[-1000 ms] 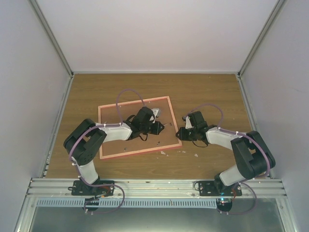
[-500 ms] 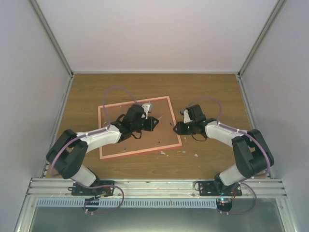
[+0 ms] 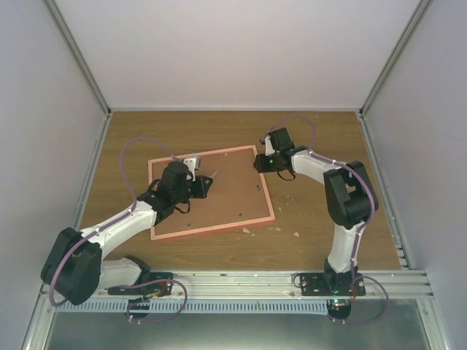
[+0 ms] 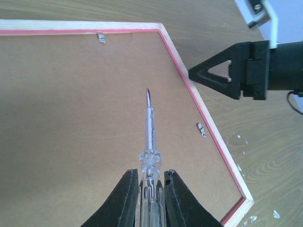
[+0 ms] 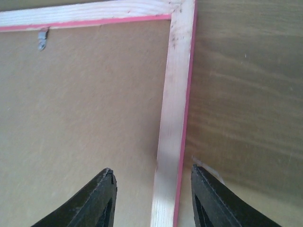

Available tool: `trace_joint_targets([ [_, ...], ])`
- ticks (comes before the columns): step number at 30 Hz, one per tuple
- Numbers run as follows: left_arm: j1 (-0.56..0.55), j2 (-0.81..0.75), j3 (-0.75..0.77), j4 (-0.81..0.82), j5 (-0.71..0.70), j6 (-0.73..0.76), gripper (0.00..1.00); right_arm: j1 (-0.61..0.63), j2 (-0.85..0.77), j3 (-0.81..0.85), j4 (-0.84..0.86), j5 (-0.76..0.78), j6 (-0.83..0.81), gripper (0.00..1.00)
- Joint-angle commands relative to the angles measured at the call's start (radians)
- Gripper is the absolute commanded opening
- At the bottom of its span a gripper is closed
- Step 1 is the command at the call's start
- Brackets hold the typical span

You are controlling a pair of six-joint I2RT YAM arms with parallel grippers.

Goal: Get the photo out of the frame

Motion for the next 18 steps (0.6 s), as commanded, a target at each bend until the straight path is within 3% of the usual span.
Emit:
trace_joint_targets([
  [1, 0.028, -0.062, -0.032, -0.005, -0.018, 0.019, 0.0, -0.012, 0.102, 0.104, -0.042, 0.012, -0.02, 0.45],
  [10, 0.049, -0.11, -0.054, -0.035, -0.023, 0.022, 0.0, -0.022, 0.233, 0.216, -0.055, 0.014, 0.017, 0.36],
  [18, 0.049, -0.135, -0.062, -0.041, -0.036, 0.022, 0.0, -0.059, 0.19, 0.146, -0.022, 0.043, 0.091, 0.22],
])
